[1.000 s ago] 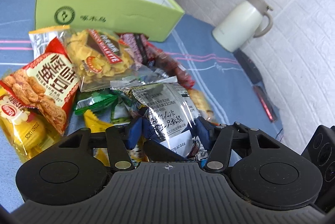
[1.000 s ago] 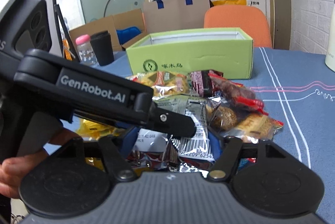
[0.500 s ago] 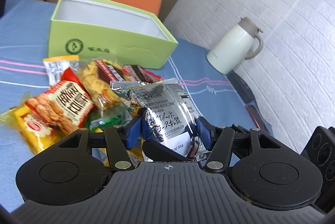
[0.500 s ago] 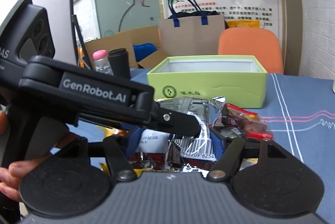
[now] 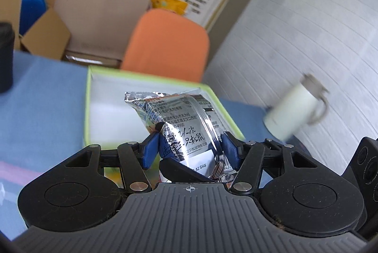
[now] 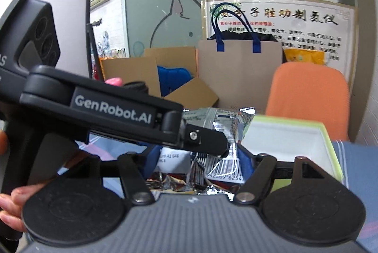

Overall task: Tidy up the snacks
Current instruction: 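Carry the silver bag with the left gripper into the green box and release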

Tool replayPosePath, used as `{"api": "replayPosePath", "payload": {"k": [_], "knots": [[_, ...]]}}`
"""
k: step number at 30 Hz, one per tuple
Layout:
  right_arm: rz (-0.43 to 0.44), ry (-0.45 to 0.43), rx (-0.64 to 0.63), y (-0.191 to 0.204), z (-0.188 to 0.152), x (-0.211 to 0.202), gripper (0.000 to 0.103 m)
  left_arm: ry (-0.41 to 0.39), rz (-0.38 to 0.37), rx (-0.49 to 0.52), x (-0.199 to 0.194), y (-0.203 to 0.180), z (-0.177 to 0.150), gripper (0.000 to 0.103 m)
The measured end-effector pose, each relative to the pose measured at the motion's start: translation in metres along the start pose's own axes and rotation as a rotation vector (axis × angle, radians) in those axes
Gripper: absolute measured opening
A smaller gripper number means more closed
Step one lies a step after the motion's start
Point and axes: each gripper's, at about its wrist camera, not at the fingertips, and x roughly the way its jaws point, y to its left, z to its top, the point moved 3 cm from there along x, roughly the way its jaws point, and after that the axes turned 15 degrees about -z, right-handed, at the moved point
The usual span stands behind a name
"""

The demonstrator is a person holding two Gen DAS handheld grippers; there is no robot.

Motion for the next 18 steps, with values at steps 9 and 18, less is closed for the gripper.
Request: {"api": "replayPosePath", "payload": {"k": [9,18], "knots": [[-0.010,0.093,0.077,-0.012,0.014,0.078,0.083,-0.030,0.148,-0.013,0.008,0.062,0.021,0.066],[-0.068,-0.007,0.063,0.002,-0.031,-0.038,0.093,-0.234,0.202,-0.027,-0.091,0.005,-0.065,0.081]]}}
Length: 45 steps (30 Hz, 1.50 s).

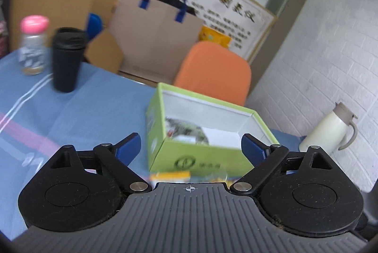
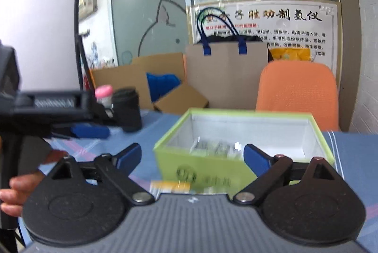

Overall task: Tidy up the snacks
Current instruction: 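Carry the silver bag with the left gripper into the green box and release, then move the left gripper to the yellow chip bag and close on it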

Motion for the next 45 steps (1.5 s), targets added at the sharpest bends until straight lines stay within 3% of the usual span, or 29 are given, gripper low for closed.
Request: {"api": "replayPosePath", "payload": {"k": [4,9,21,26,32,36,40,45], "knots": [[0.006,0.074,0.019,0.011,-0.026,-0.024,0.093,-0.035,0.019,-0.029,-0.034,-0.014,-0.034,0.085],[-0.019,0.144,0.101,0.020,-0.054,-0.047,0.093,0.014,-0.047,-0.071,-0.056,-0.025,-0.070,0.085],[-0.259,0.196,0.064,0.051,-0.072,-0.083,0.093,0.016,-0.015,-0.087,-0.097,-0.002,-0.094,0.086],[-0.209,0.183,0.092,0.036,-0.091,-0.107,0.093,0.070,-0.029,-0.108,-0.090,0.011,-0.104,0.084],[-0.181,0.227,0.105,0.008,-0.130,-0.130,0.094,0.144,-0.134,-0.126,-0.073,0.007,-0.112,0.078],[-0.121,0.238,0.075,0.013,-0.142,-0.133,0.094,0.206,-0.213,-0.143,-0.063,-0.006,-0.119,0.075],[-0.015,0.232,0.053,0.028,-0.142,-0.120,0.093,0.249,-0.203,-0.096,-0.051,-0.020,-0.119,0.075],[-0.010,0.236,0.031,0.027,-0.143,-0.101,0.093,0.336,-0.203,-0.012,-0.032,-0.035,-0.122,0.066]]}}
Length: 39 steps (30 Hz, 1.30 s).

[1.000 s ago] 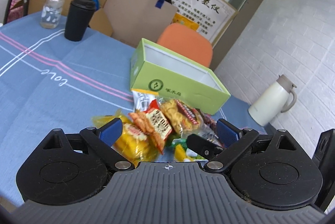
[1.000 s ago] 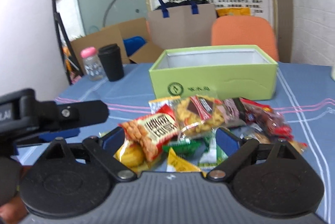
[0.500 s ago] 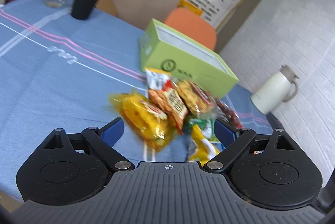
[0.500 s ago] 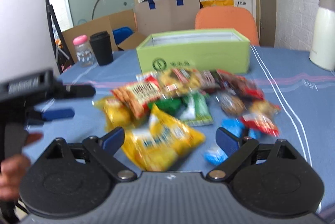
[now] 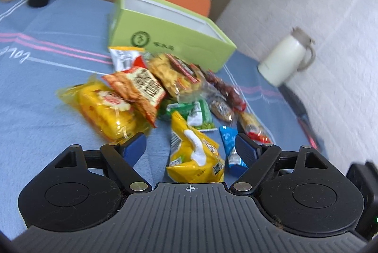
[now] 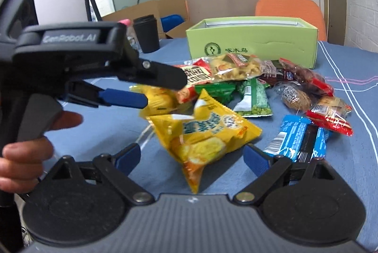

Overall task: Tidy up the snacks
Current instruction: 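Move the left gripper to the yellow chip bag and close on it, then carry the yellow chip bag with the left gripper into the green box and release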

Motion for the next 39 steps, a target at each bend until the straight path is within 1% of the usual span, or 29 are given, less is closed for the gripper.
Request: {"api": "replayPosePath", "payload": {"k": [3,5,9,13,17,23,26,29,33,37,39], "knots": [[0.026,0.022,0.014,-0.005,0.000,0.009,0.093,0.067,0.008,0.019,0.017,-0.002,-0.001,0.057],[0.039,0.020,0.008,-0.005,0.001,0.011,0.093,0.103,-0.007,0.010,0.026,-0.002,-0.005,0.055],[0.074,0.008,-0.029,-0.004,0.008,0.016,0.093,0.146,-0.059,-0.023,0.032,-0.005,-0.016,0.055],[0.075,-0.010,-0.095,-0.001,0.011,0.021,0.093,0.146,-0.034,-0.035,0.027,-0.003,-0.019,0.055],[0.090,-0.002,-0.078,-0.006,0.011,0.025,0.093,0.130,0.008,-0.066,0.026,0.009,-0.011,0.058],[0.094,0.009,-0.039,-0.009,0.006,0.027,0.093,0.151,-0.011,-0.064,0.039,0.010,-0.004,0.059],[0.103,0.008,-0.042,-0.008,0.006,0.029,0.093,0.166,-0.024,-0.054,0.045,0.006,-0.006,0.061],[0.109,0.014,-0.044,-0.007,0.005,0.033,0.093,0.183,-0.010,-0.061,0.051,0.008,-0.009,0.061],[0.110,0.011,-0.042,-0.010,0.004,0.034,0.093,0.172,-0.016,-0.095,0.051,0.015,-0.007,0.060],[0.115,0.008,-0.020,-0.011,0.003,0.037,0.093,0.171,-0.002,-0.078,0.051,0.012,-0.009,0.058],[0.091,-0.018,-0.051,-0.006,0.000,0.036,0.084,0.170,-0.001,-0.067,0.051,0.010,-0.011,0.048]]}}
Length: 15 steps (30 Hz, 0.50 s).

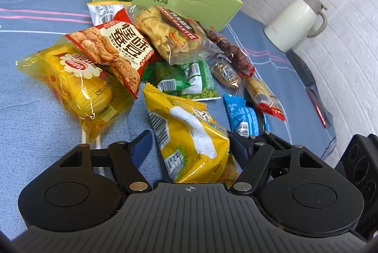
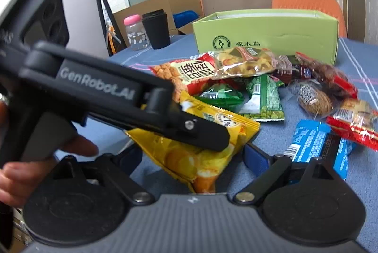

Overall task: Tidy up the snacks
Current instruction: 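Carry the yellow chip bag with the left gripper into the green box and release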

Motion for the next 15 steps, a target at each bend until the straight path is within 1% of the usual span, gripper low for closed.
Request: {"api": "replayPosePath", "payload": {"k": [1,2,4,7,9,12,15], "knots": [[-0.020,-0.010,-0.019,0.003,-0.001,-0.001,0.076,-0.005,-0.007,-0.005,0.000,-0.001,-0.001,0.043],[-0.025,-0.013,-0.022,0.005,0.000,-0.002,0.073,-0.012,-0.006,-0.002,-0.001,-0.002,-0.002,0.038],[-0.016,-0.016,-0.008,0.003,0.002,-0.006,0.070,-0.025,-0.008,0.008,-0.007,-0.008,-0.002,0.037],[-0.014,-0.048,-0.022,0.002,0.012,-0.020,0.070,-0.050,-0.035,0.027,-0.019,-0.023,0.006,0.037],[-0.020,-0.088,-0.045,0.000,0.024,-0.030,0.070,-0.074,-0.052,0.058,-0.027,-0.034,0.019,0.038],[-0.036,-0.152,-0.083,-0.009,0.057,-0.031,0.070,-0.118,-0.059,0.117,-0.028,-0.049,0.058,0.038],[-0.068,-0.232,-0.128,-0.028,0.104,-0.017,0.069,-0.179,-0.067,0.167,-0.019,-0.057,0.115,0.038]]}}
